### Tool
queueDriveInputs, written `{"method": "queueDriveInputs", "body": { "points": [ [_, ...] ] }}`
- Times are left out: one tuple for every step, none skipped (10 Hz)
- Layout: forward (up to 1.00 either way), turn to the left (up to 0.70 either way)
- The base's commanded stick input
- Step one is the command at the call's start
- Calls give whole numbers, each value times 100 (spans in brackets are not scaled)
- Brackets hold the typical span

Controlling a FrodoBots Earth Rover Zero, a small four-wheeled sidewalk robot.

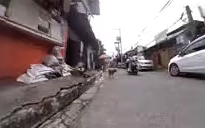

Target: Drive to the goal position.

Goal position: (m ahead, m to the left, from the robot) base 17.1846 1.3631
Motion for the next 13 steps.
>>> {"method": "queueDriveInputs", "body": {
  "points": [
    [100, 0],
    [100, 0],
    [100, 0],
    [100, 0],
    [100, 0],
    [100, 0],
    [100, 0],
    [100, 0],
    [100, 0],
    [100, 0],
    [100, 0],
    [100, 0],
    [100, 0]
  ]
}}
